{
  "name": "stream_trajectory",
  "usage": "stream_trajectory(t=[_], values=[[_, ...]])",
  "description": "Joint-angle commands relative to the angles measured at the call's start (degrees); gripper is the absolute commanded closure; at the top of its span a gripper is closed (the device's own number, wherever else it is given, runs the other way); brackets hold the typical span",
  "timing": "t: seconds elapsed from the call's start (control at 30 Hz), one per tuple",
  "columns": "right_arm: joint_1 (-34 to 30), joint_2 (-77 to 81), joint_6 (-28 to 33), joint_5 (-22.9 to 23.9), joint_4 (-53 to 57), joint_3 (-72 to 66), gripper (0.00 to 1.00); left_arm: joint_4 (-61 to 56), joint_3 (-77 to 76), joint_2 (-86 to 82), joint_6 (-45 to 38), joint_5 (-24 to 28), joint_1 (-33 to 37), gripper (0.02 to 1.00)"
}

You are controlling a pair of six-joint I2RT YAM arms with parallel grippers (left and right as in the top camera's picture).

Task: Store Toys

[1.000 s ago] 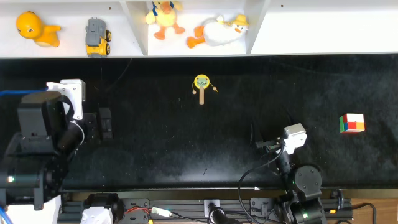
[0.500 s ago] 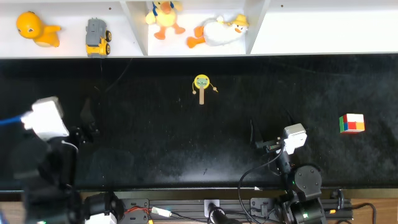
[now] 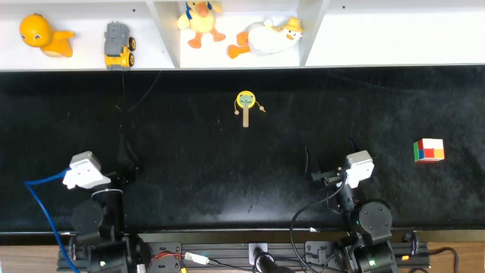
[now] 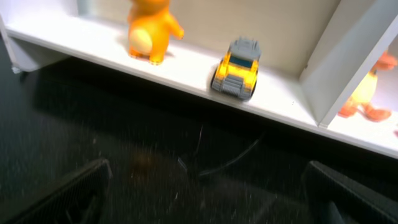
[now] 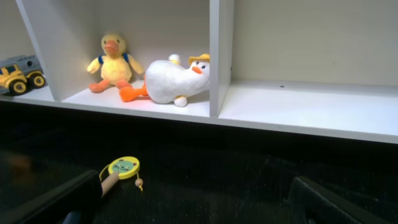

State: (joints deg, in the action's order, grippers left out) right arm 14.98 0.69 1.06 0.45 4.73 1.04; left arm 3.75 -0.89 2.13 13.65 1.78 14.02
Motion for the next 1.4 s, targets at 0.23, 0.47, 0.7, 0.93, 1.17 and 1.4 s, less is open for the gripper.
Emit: stream_trajectory(t=[0.23, 0.47, 0.7, 0.93, 1.17, 1.4], values=[[-0.39, -0.44, -0.44, 0.24, -0.26, -0.76, 0.005, 0.94, 0.42, -1.97, 1.03, 0.07, -0.87, 0.020], [-0.39, -0.44, -0.44, 0.24, -0.26, -0.76, 0.007, 0.92, 0.42, -1.97, 1.03, 0.07, -0.87, 0.023], [-0.39, -0.44, -0.44, 0.24, -0.24, -0.76, 0.003, 0.92, 0.42, -1.97, 1.03, 0.07, -0.87, 0.023], [-0.39, -0.44, -0.44, 0.26, -0.26, -0.76, 0.007, 0.92, 0.42, -1.97, 1.03, 0.07, -0.87, 0.020], [-0.39, -0.44, -0.44, 0.24, -0.26, -0.76, 0.005, 0.92, 0.42, -1.97, 1.03, 0.07, -0.87, 0.020], [-0.39, -0.44, -0.44, 0.24, -0.26, -0.76, 0.005, 0.92, 0.42, -1.97, 1.03, 0.07, -0.87, 0.023]])
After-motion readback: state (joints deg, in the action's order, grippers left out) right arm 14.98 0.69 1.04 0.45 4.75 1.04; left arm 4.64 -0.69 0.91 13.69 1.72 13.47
